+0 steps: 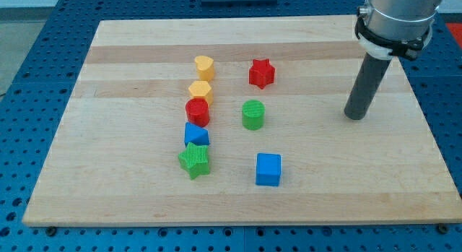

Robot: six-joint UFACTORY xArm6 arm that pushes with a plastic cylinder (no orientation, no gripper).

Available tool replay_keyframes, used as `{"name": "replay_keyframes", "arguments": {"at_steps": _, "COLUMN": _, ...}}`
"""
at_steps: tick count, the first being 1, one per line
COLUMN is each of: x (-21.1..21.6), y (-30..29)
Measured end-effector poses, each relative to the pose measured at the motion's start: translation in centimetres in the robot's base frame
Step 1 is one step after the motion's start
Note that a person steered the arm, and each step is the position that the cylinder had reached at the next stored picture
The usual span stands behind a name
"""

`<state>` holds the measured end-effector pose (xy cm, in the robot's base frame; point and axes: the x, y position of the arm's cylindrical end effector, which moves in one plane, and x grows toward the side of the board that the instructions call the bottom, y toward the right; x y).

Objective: Point your arm to the green circle

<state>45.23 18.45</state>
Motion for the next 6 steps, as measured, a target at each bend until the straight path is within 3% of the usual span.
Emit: {"name": "replay_keyframes", "arguments": {"at_steps": 6, "x": 0.4, "y": -2.5}}
